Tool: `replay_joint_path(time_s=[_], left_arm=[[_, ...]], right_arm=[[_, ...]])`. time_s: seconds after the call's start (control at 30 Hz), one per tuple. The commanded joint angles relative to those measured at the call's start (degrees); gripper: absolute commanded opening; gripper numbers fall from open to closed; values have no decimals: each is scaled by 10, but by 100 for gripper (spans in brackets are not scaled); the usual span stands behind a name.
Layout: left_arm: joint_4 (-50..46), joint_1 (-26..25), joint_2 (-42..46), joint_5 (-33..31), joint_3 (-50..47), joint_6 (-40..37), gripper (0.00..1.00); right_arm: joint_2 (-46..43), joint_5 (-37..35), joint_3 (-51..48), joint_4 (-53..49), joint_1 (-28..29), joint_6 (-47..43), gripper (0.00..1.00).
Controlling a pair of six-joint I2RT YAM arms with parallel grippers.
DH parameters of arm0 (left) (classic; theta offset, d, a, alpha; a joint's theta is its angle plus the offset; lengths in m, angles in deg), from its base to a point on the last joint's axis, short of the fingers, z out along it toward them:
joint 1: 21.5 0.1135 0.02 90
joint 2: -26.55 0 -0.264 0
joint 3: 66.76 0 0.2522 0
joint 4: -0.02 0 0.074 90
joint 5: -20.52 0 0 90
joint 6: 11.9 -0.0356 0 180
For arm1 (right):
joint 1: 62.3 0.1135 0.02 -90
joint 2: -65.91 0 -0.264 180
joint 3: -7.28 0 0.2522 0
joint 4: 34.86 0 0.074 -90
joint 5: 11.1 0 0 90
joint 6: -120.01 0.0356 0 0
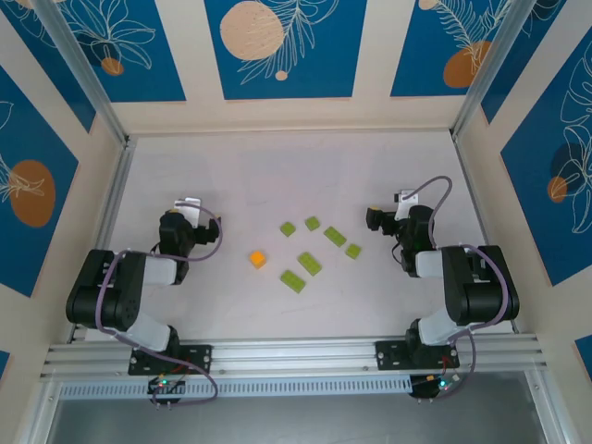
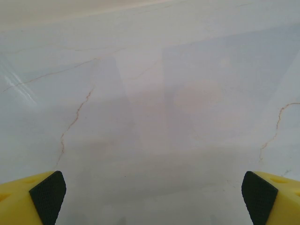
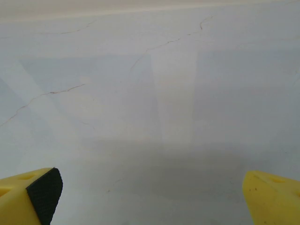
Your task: Assemble a carrot with lego
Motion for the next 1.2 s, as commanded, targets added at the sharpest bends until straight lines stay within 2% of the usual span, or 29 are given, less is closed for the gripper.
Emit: replay_joint_path(time_s=[0.0, 0.6, 0.63, 0.73, 0.83, 0.97, 1.07, 1.17], left_arm=[[8, 10, 1, 11, 10, 8, 99], [12, 10, 3, 5, 7, 10, 99], [-15, 9, 15, -8, 18, 14, 99], [-180, 7, 79, -21, 79, 21, 99], [-276, 7, 153, -46, 107, 90, 99], [-274, 7, 269, -16, 74, 128, 99], [-297, 8, 321, -33, 67, 143, 99], [-339, 8, 335, -73, 77, 172, 99]], right_arm=[[1, 18, 13, 7, -3, 10, 100], [1, 18, 12, 7, -3, 10, 100], [0, 17, 11, 8, -2, 10, 99], [0, 17, 11, 9, -3, 10, 94], [-5, 9, 16, 4, -2, 12, 88], [-62, -78, 85, -187, -1, 58, 84], [-110, -59, 103, -269, 11, 91, 86], [-159, -79, 138, -381, 68, 80, 90]])
